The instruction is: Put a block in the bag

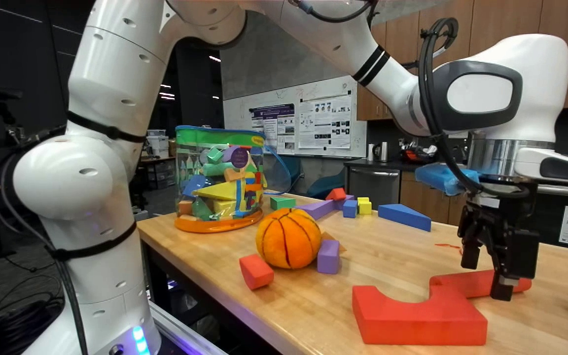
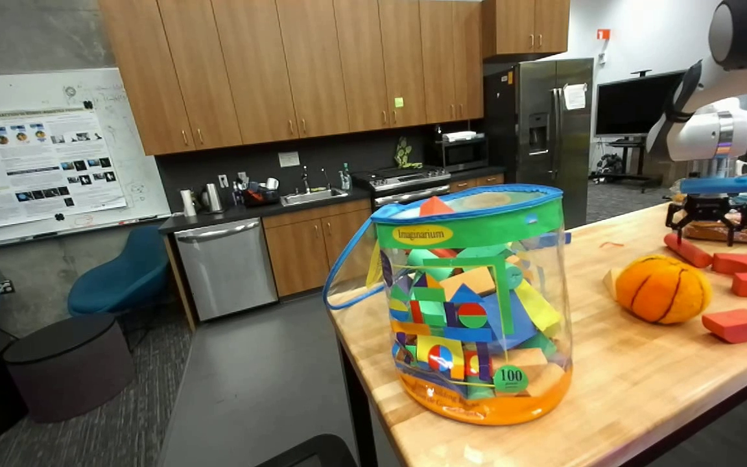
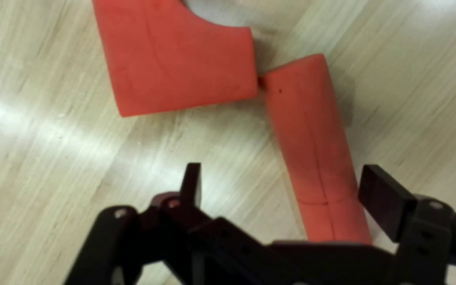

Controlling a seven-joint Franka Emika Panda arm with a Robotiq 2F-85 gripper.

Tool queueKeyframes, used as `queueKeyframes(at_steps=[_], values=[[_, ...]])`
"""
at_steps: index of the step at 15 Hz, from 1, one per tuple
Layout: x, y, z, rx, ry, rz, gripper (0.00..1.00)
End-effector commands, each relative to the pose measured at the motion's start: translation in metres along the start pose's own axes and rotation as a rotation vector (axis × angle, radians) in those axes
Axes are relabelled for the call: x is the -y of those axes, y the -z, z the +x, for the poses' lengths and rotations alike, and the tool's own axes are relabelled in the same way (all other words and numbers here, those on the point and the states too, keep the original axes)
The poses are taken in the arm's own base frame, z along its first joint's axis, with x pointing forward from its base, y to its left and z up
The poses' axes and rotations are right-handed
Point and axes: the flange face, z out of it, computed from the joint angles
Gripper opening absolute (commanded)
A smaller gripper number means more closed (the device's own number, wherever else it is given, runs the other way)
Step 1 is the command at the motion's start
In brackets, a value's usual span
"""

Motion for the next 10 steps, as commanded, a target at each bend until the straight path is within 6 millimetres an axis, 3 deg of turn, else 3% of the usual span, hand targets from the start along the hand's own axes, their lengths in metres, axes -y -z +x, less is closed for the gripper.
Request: queueKeyframes(at_steps=[1, 5, 10], values=[[0.027, 0.01, 0.0, 0.007, 0.007, 0.054, 1.0], [0.052, 0.007, -0.006, 0.015, 0.04, 0.077, 1.0], [0.045, -0.009, 0.001, 0.034, 0.018, 0.057, 1.0]])
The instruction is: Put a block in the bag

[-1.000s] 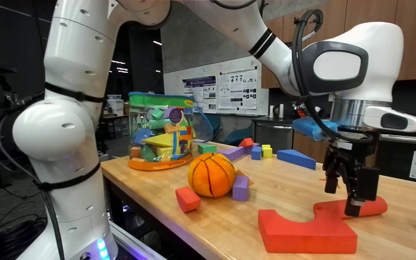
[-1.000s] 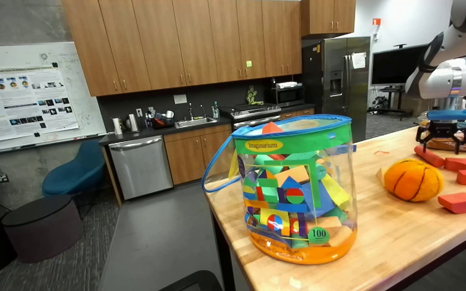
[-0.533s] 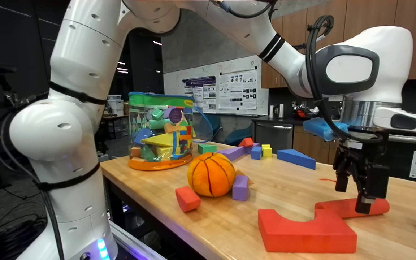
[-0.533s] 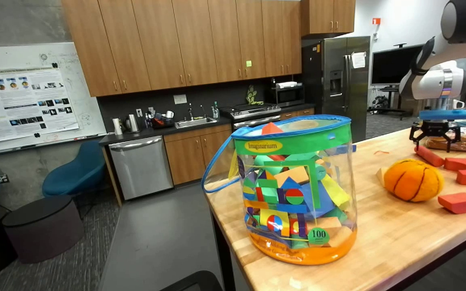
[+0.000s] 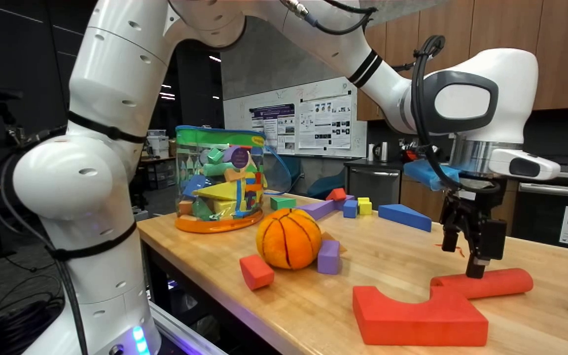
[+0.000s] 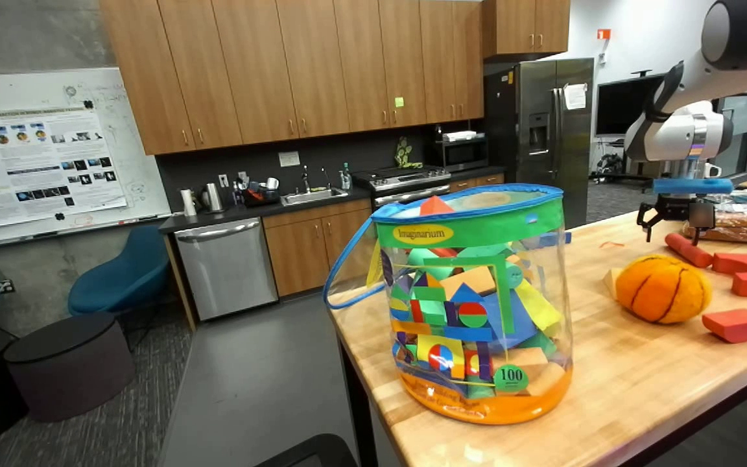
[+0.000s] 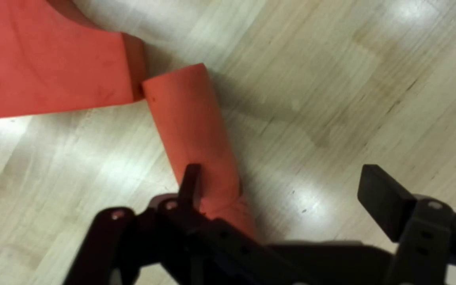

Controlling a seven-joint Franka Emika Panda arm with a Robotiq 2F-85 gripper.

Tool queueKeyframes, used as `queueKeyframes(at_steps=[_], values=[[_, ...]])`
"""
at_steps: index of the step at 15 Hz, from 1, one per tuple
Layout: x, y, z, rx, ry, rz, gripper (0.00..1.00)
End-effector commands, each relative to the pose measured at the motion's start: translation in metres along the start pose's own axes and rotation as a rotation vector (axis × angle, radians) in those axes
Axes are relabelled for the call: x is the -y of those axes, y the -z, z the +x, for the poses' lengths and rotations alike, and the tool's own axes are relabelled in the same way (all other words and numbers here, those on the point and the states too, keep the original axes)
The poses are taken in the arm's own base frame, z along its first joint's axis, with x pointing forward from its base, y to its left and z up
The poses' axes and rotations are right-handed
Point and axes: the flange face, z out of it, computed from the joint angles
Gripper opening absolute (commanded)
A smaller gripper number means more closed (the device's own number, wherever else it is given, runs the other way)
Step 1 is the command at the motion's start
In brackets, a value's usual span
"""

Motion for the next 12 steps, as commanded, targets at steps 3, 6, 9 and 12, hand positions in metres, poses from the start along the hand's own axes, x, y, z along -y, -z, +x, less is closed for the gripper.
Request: queueKeyframes(at_steps=[3, 6, 9, 12], values=[[-0.025, -0.013, 0.013, 0.024, -0.066, -0.007, 1.0], [-0.036, -0.019, 0.015, 0.035, -0.087, -0.012, 1.0], [-0.035, -0.024, 0.013, 0.048, -0.088, -0.011, 0.75], [-0.03, -0.023, 0.011, 0.043, -0.079, -0.007, 0.61]])
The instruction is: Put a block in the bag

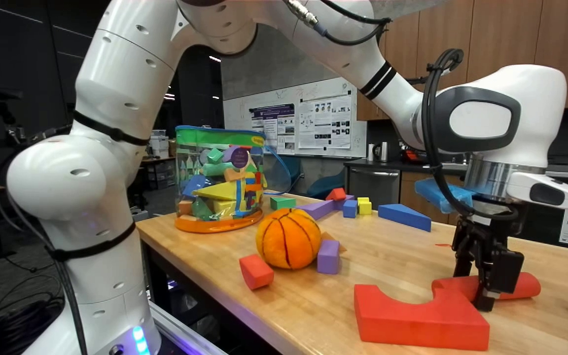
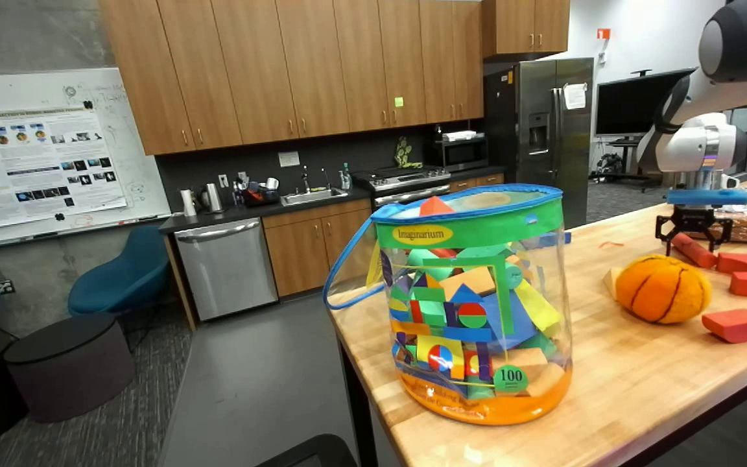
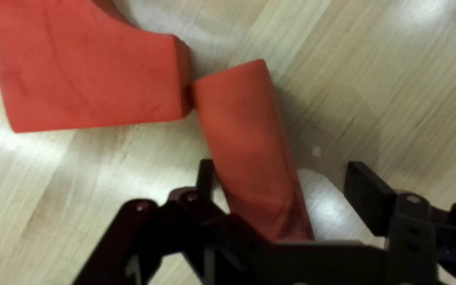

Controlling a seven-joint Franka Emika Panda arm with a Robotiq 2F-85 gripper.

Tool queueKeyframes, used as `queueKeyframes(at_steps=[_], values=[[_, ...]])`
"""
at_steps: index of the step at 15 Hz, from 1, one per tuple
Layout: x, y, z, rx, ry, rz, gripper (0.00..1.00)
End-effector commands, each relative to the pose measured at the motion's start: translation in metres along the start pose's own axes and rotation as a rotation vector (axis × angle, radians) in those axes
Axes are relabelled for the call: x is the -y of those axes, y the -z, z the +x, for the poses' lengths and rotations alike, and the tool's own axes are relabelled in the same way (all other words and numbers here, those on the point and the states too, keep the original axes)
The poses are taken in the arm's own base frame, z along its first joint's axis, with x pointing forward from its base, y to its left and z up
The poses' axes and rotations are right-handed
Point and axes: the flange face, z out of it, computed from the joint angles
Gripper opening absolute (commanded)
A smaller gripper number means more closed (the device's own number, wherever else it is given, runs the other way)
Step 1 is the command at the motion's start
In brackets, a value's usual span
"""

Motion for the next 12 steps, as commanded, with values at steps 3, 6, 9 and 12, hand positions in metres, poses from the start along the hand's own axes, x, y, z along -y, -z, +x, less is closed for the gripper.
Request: queueKeyframes(at_steps=[3, 6, 9, 12], values=[[0.008, 0.014, 0.001, -0.008, -0.005, 0.026, 0.38], [0.012, 0.029, -0.002, -0.009, 0.023, 0.033, 0.14], [0.016, 0.062, -0.015, 0.002, 0.092, 0.047, 0.14], [0.024, 0.109, -0.029, -0.005, 0.154, 0.06, 0.14]])
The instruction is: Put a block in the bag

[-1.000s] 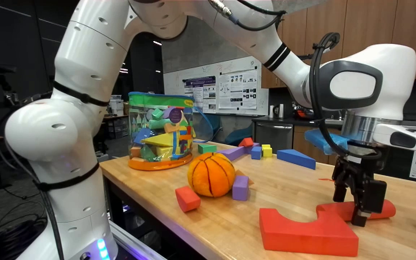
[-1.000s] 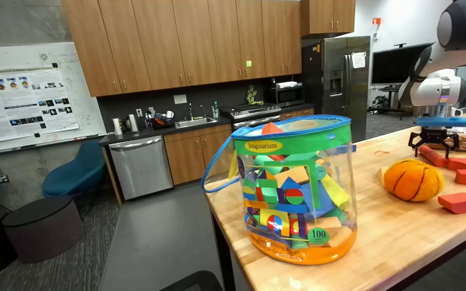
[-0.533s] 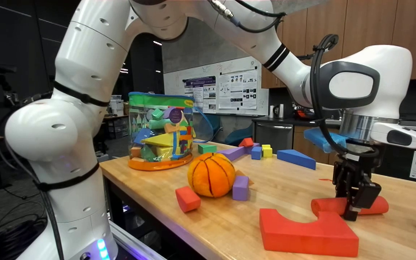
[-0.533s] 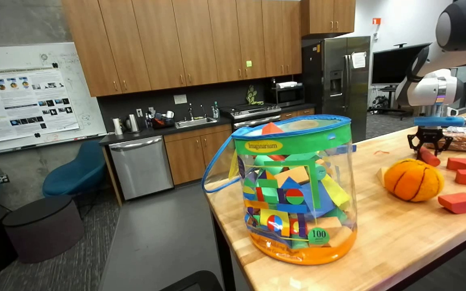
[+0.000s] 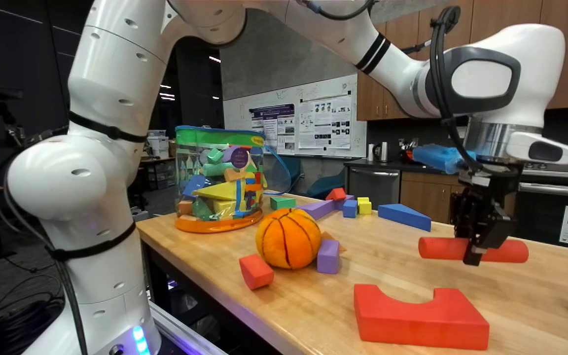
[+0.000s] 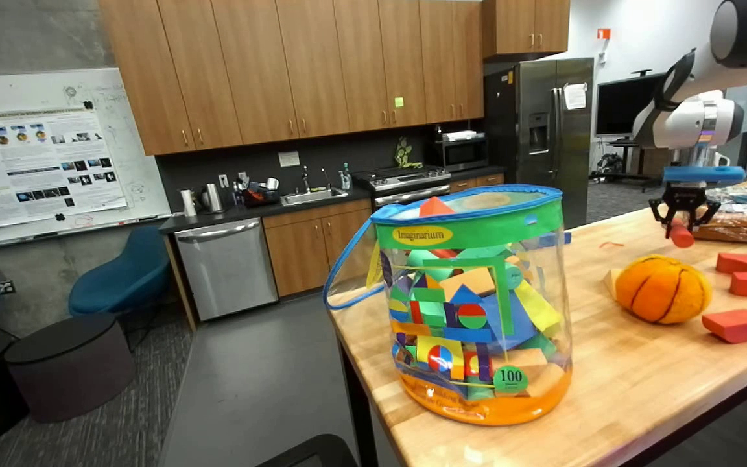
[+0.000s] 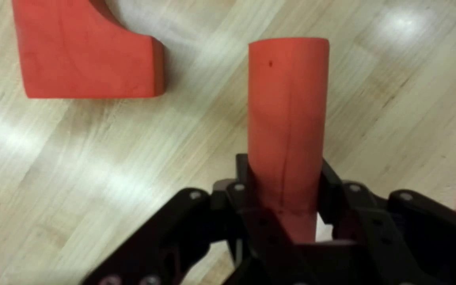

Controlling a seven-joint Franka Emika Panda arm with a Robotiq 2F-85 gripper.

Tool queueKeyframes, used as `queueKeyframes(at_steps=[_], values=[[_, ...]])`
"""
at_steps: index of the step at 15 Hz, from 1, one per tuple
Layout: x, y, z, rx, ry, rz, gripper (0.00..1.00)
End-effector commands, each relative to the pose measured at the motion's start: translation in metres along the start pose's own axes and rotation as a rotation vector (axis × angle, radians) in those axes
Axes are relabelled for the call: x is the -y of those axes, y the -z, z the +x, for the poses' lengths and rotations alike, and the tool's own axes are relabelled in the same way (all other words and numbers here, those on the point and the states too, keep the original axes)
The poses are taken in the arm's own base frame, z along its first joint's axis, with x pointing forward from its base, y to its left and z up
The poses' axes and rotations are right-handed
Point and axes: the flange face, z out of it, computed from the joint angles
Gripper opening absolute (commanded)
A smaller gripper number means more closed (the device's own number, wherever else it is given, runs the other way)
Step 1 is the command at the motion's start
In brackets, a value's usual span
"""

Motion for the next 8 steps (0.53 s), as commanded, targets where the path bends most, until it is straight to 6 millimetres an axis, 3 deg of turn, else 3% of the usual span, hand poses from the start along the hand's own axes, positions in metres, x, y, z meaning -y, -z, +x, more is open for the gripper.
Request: queueKeyframes(at_steps=[1, 8], values=[[0.013, 0.066, -0.025, -0.014, 0.081, 0.02, 0.14], [0.055, 0.195, -0.086, -0.108, 0.226, 0.1, 0.14]])
